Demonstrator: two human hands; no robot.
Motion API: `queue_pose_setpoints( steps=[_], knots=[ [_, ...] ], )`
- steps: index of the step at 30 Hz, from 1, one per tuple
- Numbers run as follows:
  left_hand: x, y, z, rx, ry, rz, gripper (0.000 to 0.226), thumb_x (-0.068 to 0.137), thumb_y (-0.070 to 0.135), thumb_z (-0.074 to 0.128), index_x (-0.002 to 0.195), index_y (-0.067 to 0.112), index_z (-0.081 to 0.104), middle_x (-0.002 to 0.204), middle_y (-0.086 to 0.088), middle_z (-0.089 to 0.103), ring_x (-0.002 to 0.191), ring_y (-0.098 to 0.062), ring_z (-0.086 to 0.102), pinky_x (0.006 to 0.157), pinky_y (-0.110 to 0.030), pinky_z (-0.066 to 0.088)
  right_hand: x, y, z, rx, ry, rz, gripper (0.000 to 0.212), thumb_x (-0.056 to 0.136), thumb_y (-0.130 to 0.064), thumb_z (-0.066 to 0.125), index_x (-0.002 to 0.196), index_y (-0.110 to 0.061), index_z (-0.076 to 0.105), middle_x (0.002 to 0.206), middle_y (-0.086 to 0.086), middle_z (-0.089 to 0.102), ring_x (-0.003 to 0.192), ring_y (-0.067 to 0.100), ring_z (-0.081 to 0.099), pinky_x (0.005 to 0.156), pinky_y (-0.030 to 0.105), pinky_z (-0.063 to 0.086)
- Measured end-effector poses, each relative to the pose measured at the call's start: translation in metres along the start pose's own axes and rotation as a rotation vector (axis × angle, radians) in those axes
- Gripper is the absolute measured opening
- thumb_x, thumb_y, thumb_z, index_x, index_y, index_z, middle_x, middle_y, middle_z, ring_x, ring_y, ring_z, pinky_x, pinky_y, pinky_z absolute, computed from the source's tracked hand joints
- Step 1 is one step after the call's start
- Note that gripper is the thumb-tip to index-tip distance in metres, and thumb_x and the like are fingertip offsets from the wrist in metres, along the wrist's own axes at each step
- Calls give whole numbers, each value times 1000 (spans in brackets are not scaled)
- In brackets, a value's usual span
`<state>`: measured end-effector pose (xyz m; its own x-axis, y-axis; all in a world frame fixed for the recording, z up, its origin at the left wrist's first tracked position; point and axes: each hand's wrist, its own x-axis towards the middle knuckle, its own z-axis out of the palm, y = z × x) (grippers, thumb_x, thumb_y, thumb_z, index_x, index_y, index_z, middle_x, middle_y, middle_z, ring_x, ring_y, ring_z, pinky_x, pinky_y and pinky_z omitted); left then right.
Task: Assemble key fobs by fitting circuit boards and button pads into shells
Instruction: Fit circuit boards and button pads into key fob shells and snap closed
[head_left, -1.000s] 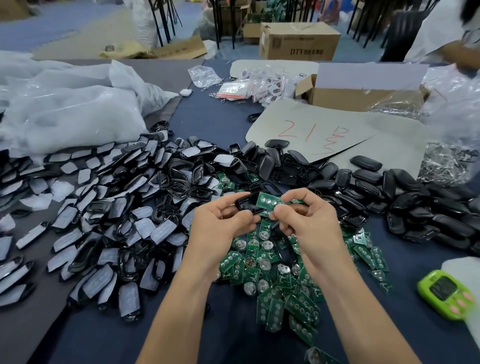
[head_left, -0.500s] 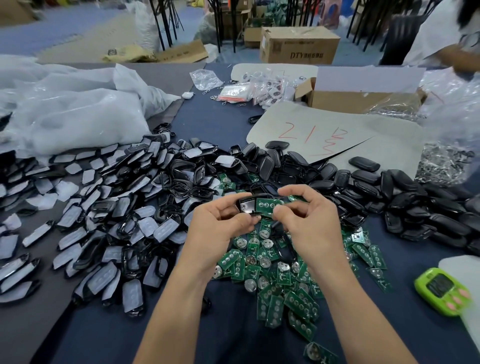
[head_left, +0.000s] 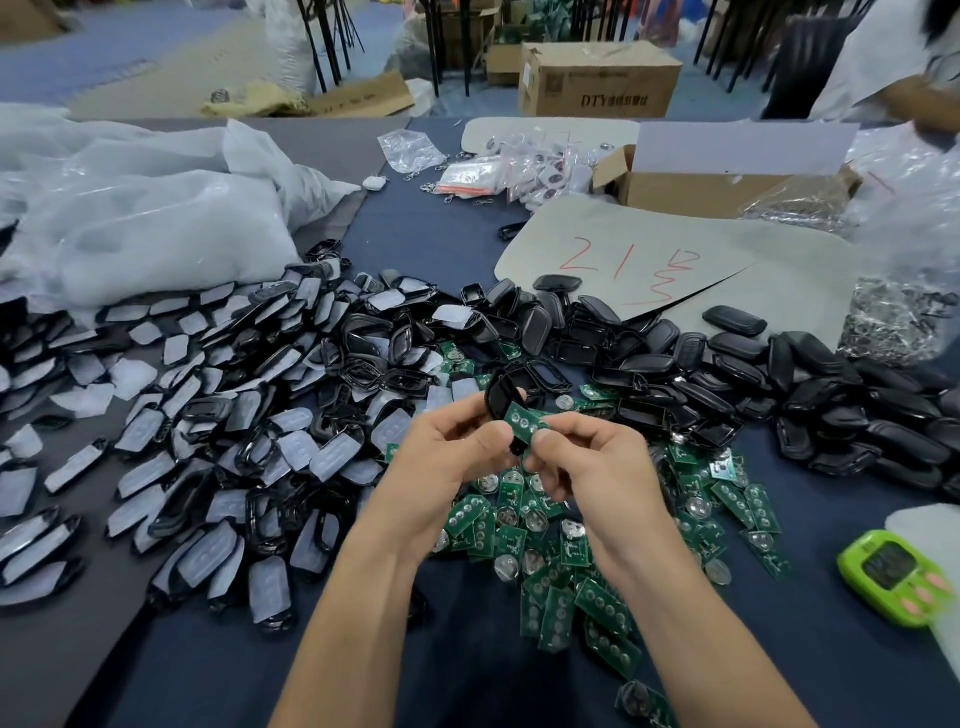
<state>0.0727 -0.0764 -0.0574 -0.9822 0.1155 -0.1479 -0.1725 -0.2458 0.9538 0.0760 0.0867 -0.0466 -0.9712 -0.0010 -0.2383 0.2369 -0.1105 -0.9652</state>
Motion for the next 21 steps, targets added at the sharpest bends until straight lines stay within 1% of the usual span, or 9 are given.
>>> queue_pose_setpoints(
  steps=[2,4,6,8,10,11,14,17,21],
  knots=[
    [0,1,0,-51,8,-39,26,88,28,79,111,16,80,115,-11,77,102,-24,72,85,-37,62,-1,0,-2,-140,74,-69,17,90,-10,72,89,-27,76,68,3,73,53,13,53,52,29,46],
    [-1,3,-1,-128,37,-103,35,86,32,73,115,12,77,121,-11,76,106,-24,74,73,-31,63,0,-4,-6,-300,146,-171,20,88,-16,74,91,-34,70,69,-4,74,51,15,54,52,33,48],
    [-1,4,-1,-183,42,-156,45,85,31,68,121,5,71,122,-12,76,104,-25,76,65,-28,63,1,-12,-10,-401,153,-274,21,87,-16,76,88,-37,71,72,-9,75,54,18,62,54,34,53],
    [-2,4,0,-232,29,-177,45,84,31,67,118,2,70,115,-10,78,96,-25,78,62,-28,63,3,-21,-12,-456,125,-345,25,86,-14,76,84,-38,76,76,-16,75,66,9,70,63,29,59],
    [-3,4,1,-244,7,-179,41,83,32,68,111,3,73,105,-11,79,87,-22,79,61,-29,63,4,-30,-13,-492,86,-391,27,87,-12,76,82,-38,78,77,-20,75,73,5,71,69,27,59],
    [-4,4,2,-237,-10,-176,37,83,34,68,106,6,77,101,-12,78,84,-21,78,62,-29,63,3,-32,-13,-511,63,-407,27,87,-11,76,82,-37,78,77,-19,75,73,5,71,71,28,59],
    [-5,4,4,-232,-63,-172,33,88,35,65,99,8,81,100,-15,77,78,-20,76,66,-29,63,3,-38,-13,-543,-19,-428,25,88,-8,76,84,-32,78,76,-17,76,73,7,71,75,31,60],
    [-7,3,7,-214,-90,-168,34,91,35,62,97,10,82,100,-16,77,76,-20,73,68,-29,62,0,-40,-11,-556,-73,-434,25,89,-6,75,85,-30,79,74,-14,75,68,4,71,70,23,58],
    [-11,2,9,-186,-70,-176,32,90,36,63,91,12,83,94,-13,77,72,-19,72,68,-28,62,-3,-34,-8,-627,-37,-458,23,89,-9,76,87,-32,79,70,-13,73,63,6,69,63,23,55]
  ],
)
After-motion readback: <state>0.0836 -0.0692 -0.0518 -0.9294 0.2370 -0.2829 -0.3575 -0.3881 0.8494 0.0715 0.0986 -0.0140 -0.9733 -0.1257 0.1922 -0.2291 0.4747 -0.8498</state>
